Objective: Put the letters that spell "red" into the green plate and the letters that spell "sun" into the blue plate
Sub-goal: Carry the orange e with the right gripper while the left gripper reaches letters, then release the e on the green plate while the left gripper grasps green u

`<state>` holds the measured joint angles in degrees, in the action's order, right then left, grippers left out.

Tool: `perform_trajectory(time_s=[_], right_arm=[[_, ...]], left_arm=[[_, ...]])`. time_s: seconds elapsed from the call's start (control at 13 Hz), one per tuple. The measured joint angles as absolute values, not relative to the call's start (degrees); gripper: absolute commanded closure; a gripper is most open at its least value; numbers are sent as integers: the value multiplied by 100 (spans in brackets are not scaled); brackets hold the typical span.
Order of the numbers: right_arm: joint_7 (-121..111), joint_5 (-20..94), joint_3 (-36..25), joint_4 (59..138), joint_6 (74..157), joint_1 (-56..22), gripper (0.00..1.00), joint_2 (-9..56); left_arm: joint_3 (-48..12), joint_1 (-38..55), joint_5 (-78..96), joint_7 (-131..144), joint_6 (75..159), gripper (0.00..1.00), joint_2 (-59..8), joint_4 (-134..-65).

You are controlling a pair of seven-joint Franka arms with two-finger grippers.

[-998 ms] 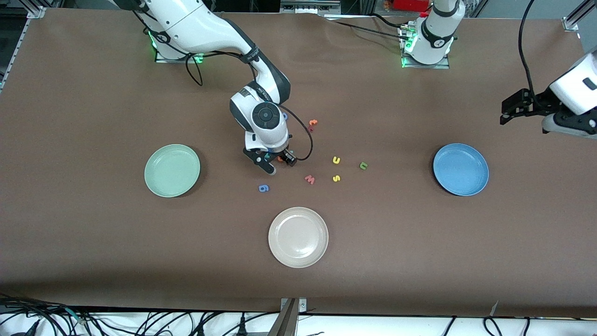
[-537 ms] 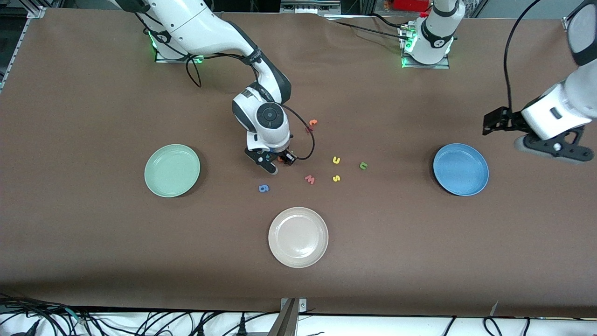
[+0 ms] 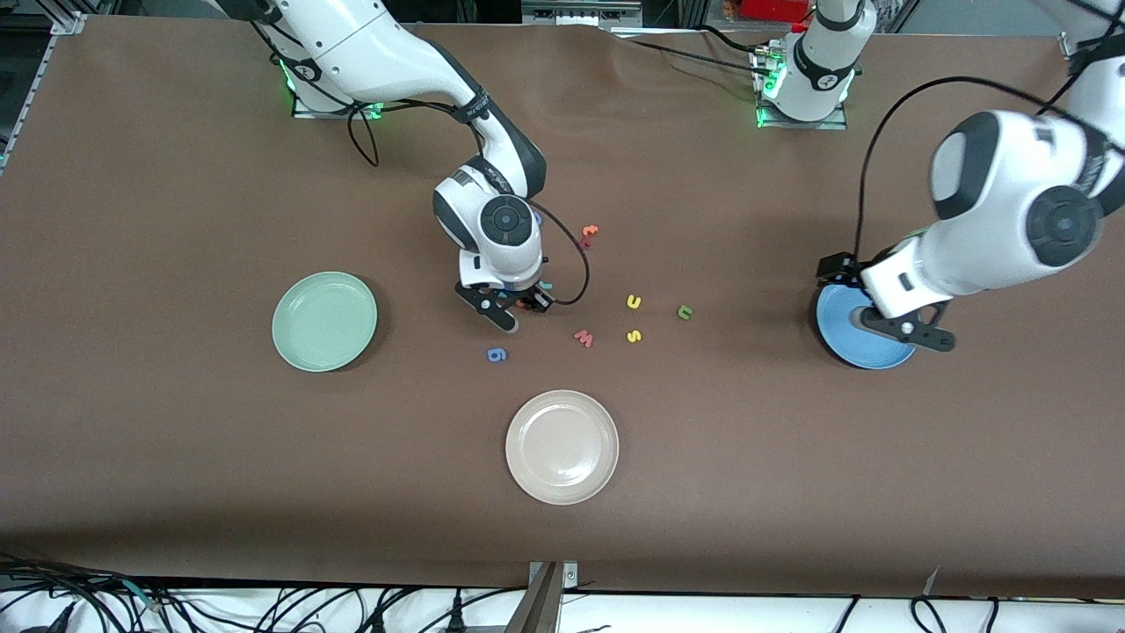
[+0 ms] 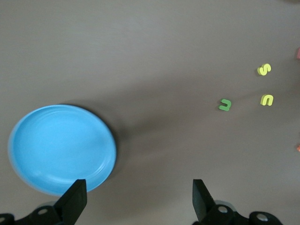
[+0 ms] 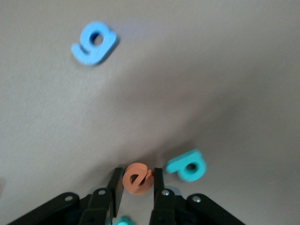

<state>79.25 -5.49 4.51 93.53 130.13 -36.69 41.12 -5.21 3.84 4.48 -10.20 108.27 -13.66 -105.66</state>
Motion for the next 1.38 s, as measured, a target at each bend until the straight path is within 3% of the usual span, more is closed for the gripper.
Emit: perform_trajectory(time_s=[0.23, 0.69, 1.15, 1.38], right_arm=[[7122, -548, 221, 9303, 12124, -3586, 83, 3658], [5145, -544, -134, 9410, 10921, -2802, 83, 3169], [3402, -542, -290, 9818, 10921, -1563, 83, 3266], [3258, -490, -261, 10048, 11332, -1426, 82, 3458]], left_arm=[[-837, 589, 449, -765, 11512, 1, -1506, -11042], [-881, 1349, 449, -697, 12314, 7, -2236, -11120], [-881, 1531, 449, -696, 13397, 10, -2767, -11180], [-883, 1622, 449, -323, 13955, 10, -2833, -11420]])
